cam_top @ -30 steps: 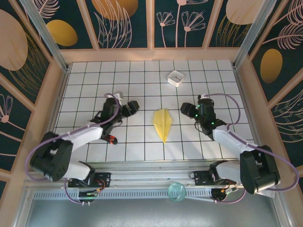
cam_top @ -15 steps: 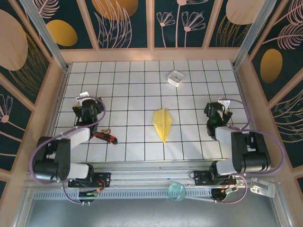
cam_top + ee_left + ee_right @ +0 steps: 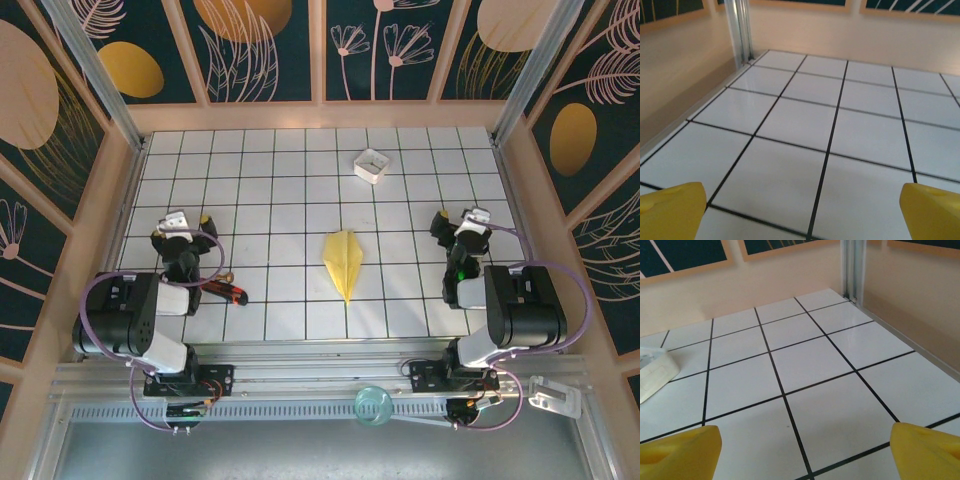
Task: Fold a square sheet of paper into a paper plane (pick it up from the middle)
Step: Reset both arms
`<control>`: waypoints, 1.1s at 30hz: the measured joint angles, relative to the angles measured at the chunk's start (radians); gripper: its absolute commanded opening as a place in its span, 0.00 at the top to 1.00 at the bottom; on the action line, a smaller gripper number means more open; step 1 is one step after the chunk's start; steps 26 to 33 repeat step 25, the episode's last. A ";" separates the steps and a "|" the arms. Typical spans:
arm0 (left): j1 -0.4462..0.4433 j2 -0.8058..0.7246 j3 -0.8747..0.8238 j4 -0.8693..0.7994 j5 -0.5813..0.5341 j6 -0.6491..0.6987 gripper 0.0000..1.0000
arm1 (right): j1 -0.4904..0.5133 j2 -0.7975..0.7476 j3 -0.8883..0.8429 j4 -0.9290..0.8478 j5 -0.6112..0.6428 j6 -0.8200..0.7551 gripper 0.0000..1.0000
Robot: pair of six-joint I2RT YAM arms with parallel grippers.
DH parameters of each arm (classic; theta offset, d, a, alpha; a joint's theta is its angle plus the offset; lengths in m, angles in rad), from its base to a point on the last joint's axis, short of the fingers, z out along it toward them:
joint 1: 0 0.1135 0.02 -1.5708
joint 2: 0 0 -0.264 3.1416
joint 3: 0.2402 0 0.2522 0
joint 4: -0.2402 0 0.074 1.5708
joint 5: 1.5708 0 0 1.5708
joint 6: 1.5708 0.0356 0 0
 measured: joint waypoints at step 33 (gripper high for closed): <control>0.000 0.008 -0.006 0.119 0.021 0.011 0.01 | 0.023 0.071 -0.079 0.221 -0.020 -0.046 0.01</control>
